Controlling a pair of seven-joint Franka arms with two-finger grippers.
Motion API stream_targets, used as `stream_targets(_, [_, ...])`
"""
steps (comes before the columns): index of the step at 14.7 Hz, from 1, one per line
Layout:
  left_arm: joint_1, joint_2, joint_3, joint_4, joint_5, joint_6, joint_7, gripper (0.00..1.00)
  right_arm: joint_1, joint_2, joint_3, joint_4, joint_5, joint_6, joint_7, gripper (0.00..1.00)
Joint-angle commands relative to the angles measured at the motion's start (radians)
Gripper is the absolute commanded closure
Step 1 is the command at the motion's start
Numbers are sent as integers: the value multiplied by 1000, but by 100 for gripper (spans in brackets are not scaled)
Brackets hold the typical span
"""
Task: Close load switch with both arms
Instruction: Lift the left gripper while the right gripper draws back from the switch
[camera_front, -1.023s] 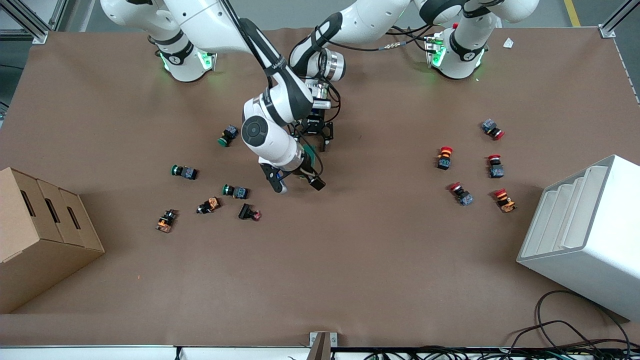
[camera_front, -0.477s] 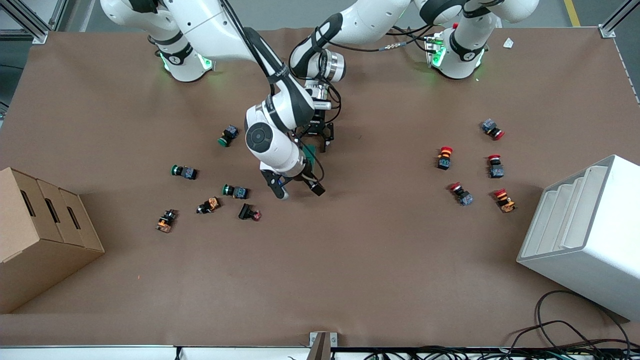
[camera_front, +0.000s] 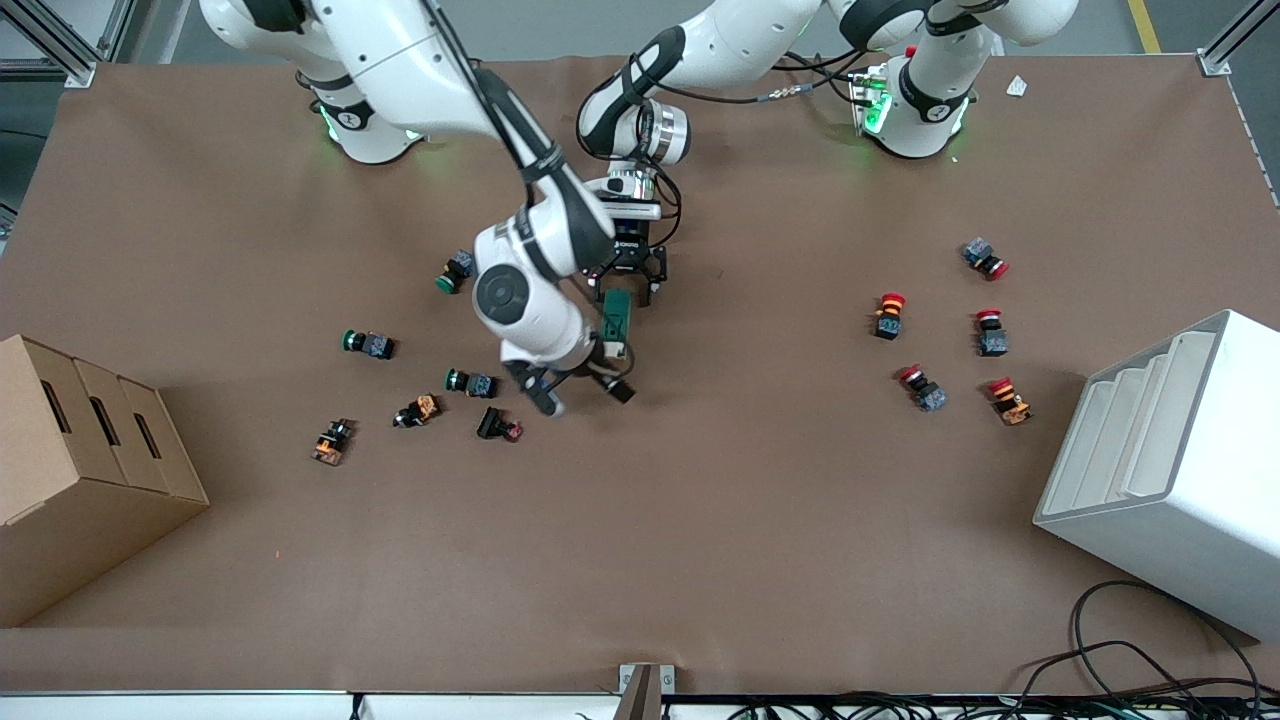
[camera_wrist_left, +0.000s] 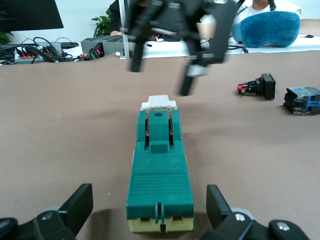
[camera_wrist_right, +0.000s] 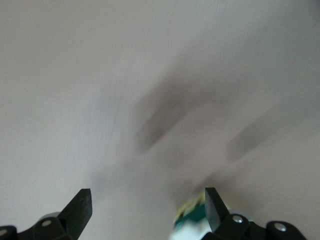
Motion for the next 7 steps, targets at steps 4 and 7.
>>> stream_targets(4, [4,-44,-19,8,-79,-1,58,0,-133,-176,-184,4,-99,-391,-515,0])
stream_targets(7, [7,-75,-73,87,-277,-1,110,0,-133,-263,-368,4,-210,-559,-863,0])
